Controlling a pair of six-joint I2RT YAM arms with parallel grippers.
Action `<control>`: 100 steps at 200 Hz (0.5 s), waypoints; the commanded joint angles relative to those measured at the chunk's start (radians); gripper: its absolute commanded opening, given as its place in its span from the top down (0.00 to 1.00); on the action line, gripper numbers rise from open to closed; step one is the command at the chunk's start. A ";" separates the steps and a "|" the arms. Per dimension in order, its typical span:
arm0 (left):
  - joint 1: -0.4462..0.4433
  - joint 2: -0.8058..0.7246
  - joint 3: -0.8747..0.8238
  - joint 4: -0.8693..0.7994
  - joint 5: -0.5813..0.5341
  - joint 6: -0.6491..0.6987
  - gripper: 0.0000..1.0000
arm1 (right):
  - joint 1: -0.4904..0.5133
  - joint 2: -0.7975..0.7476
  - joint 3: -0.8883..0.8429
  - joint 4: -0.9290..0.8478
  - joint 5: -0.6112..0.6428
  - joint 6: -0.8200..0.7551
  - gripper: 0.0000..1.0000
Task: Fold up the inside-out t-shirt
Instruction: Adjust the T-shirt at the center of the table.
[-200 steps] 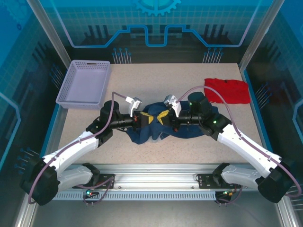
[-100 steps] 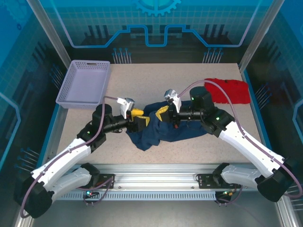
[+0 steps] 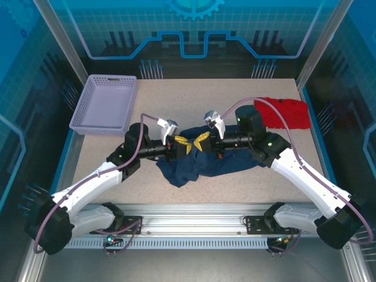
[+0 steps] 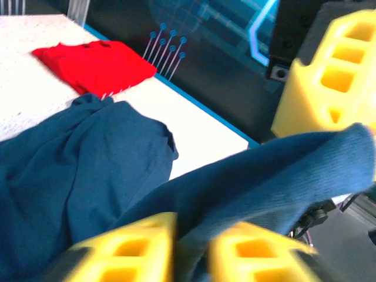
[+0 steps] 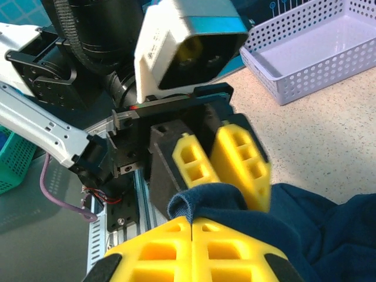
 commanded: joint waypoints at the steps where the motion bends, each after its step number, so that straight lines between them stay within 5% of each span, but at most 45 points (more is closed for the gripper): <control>1: -0.002 0.024 0.033 0.085 0.046 -0.051 1.00 | -0.031 -0.007 0.008 -0.029 0.004 0.045 1.00; 17: 0.011 0.024 0.025 0.082 -0.005 -0.107 1.00 | -0.063 -0.036 0.008 -0.106 0.178 0.085 0.70; 26: 0.023 0.024 0.014 0.099 -0.007 -0.149 1.00 | -0.061 -0.064 -0.008 -0.140 0.302 0.071 0.61; 67: 0.028 0.019 0.005 0.104 0.013 -0.229 1.00 | 0.165 -0.198 -0.216 -0.009 0.607 -0.067 0.54; 100: 0.027 0.005 0.012 0.070 -0.002 -0.214 1.00 | 0.286 -0.190 -0.319 0.111 0.731 -0.103 0.52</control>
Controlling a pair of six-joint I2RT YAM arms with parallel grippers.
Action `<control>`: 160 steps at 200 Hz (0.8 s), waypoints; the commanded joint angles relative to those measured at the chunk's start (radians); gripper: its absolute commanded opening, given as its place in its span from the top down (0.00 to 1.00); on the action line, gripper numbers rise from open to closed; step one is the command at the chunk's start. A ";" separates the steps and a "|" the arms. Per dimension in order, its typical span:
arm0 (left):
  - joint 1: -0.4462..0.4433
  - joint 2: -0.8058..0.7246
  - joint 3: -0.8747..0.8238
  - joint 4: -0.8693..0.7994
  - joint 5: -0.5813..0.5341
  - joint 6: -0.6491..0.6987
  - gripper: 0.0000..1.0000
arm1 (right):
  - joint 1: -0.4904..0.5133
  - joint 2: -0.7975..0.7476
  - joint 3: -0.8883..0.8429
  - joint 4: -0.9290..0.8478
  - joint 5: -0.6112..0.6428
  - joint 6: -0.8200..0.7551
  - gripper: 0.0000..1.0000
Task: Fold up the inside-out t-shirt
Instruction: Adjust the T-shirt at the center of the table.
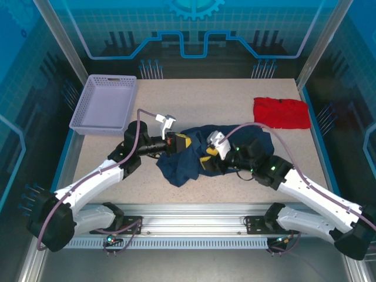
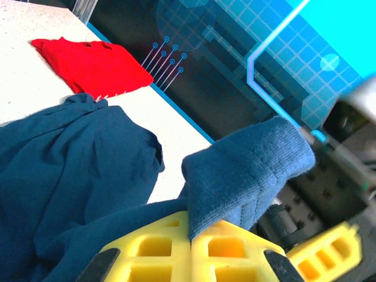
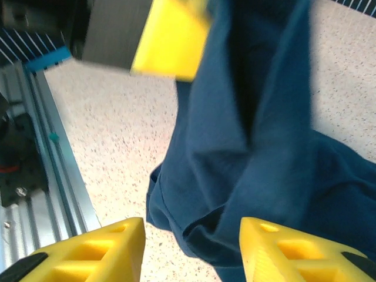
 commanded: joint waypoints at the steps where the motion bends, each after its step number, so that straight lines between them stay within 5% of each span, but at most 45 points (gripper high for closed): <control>1: 0.004 -0.020 0.008 0.003 -0.004 -0.018 1.00 | 0.057 0.010 -0.051 0.107 0.179 -0.052 0.51; 38: 0.003 -0.023 0.012 -0.013 -0.008 -0.009 1.00 | 0.120 0.055 -0.053 0.130 0.336 -0.046 0.44; 82: 0.006 -0.037 0.005 -0.053 -0.051 0.022 1.00 | 0.117 0.008 -0.054 0.128 0.451 -0.029 0.88; 100: 0.020 -0.059 -0.016 -0.075 -0.109 0.029 1.00 | 0.081 -0.033 -0.064 0.104 0.401 -0.028 1.00; 160: 0.045 -0.093 -0.168 -0.039 -0.187 0.047 1.00 | -0.143 -0.113 -0.147 0.173 -0.026 0.034 1.00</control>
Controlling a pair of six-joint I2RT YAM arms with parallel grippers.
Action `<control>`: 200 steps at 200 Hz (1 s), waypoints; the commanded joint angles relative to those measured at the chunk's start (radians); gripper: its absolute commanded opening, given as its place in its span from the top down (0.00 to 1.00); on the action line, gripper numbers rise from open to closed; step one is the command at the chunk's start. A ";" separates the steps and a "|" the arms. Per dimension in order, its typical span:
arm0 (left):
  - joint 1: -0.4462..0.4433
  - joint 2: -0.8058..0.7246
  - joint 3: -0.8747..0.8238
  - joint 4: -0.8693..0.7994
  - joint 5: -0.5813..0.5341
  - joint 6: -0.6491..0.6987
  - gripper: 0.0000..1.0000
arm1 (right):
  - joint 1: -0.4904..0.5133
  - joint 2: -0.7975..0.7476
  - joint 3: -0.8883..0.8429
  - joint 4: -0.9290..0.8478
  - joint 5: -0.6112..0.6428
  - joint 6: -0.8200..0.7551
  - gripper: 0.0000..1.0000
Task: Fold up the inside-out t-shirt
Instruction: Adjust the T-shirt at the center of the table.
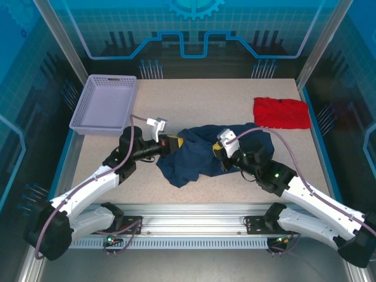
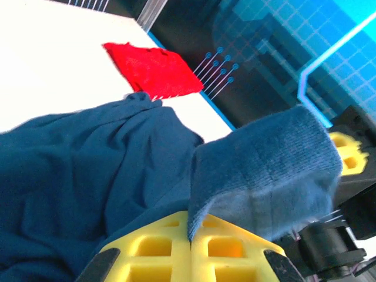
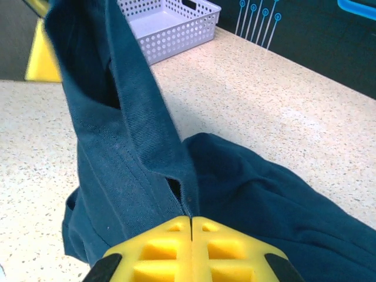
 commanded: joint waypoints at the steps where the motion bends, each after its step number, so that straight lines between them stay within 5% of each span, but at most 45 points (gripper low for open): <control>1: 0.002 -0.010 -0.065 0.013 -0.039 0.035 1.00 | -0.070 -0.006 -0.038 0.048 -0.206 0.048 1.00; 43: 0.002 -0.001 -0.153 0.045 -0.090 0.008 1.00 | -0.192 0.023 -0.068 0.064 -0.360 0.131 1.00; 84: 0.002 0.057 -0.154 0.065 -0.049 0.000 0.92 | -0.198 0.092 -0.056 0.085 -0.430 0.138 1.00; 149: 0.003 0.092 -0.164 0.093 -0.029 0.001 1.00 | -0.233 0.123 0.001 -0.024 -0.360 0.137 1.00; 200: 0.002 0.211 -0.084 -0.005 -0.057 -0.155 1.00 | -0.314 0.334 0.083 -0.128 -0.284 0.250 1.00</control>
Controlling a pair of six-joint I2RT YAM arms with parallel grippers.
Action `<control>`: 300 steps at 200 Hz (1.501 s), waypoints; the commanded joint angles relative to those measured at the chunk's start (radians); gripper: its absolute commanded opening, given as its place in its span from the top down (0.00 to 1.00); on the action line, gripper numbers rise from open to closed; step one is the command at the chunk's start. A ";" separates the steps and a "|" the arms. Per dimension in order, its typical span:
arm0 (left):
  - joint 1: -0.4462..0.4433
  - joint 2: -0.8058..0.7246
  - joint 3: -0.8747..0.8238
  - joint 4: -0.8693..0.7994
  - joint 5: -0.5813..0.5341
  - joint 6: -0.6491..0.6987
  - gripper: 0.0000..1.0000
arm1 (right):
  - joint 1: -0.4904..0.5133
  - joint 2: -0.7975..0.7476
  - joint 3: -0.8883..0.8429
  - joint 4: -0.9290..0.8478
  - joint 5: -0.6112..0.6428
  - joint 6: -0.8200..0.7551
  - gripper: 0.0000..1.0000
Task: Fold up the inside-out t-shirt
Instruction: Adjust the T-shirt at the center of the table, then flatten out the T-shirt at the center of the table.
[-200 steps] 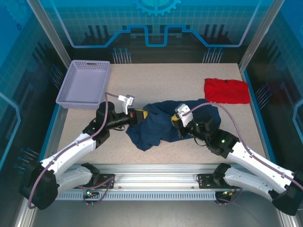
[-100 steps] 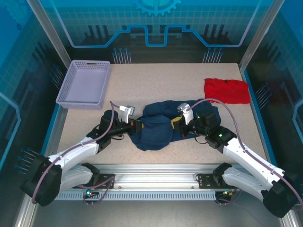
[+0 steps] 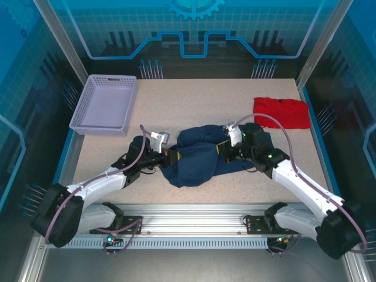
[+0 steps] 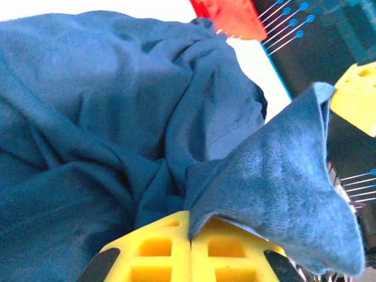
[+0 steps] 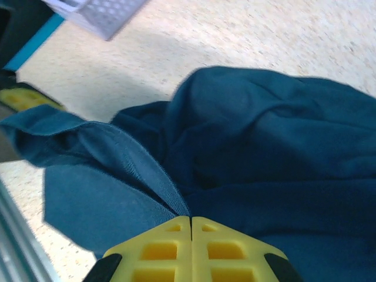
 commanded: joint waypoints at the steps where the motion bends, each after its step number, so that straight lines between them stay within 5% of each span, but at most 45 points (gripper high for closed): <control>1: 0.003 0.064 0.050 -0.042 -0.003 -0.109 1.00 | -0.022 0.081 0.044 -0.074 0.054 0.069 1.00; 53: 0.003 0.172 0.097 -0.064 -0.026 -0.218 1.00 | -0.027 0.171 0.109 -0.091 0.068 0.050 1.00; 79: -0.002 0.168 0.078 0.000 0.058 -0.206 1.00 | -0.026 0.126 0.104 -0.144 0.033 0.007 1.00; 123: -0.187 0.071 0.028 -0.181 0.024 -0.120 1.00 | 0.022 -0.019 -0.047 -0.328 0.015 0.130 1.00; 167: -0.194 0.066 0.108 -0.364 -0.052 -0.012 0.56 | 0.019 -0.029 -0.035 -0.286 0.163 0.139 0.66; 195: -0.150 0.040 0.203 -0.473 -0.053 0.096 0.44 | -0.017 0.087 0.071 -0.178 0.241 0.079 0.60; 227: 0.005 0.043 0.210 -0.384 -0.154 0.010 0.32 | -0.063 0.327 0.232 -0.064 0.264 0.037 0.54; 254: 0.129 0.237 0.307 -0.357 -0.163 -0.069 0.29 | -0.087 0.561 0.422 -0.101 0.283 -0.019 0.42; 300: 0.128 0.526 0.491 -0.354 -0.038 -0.057 0.26 | -0.106 0.853 0.692 -0.296 0.289 -0.135 0.32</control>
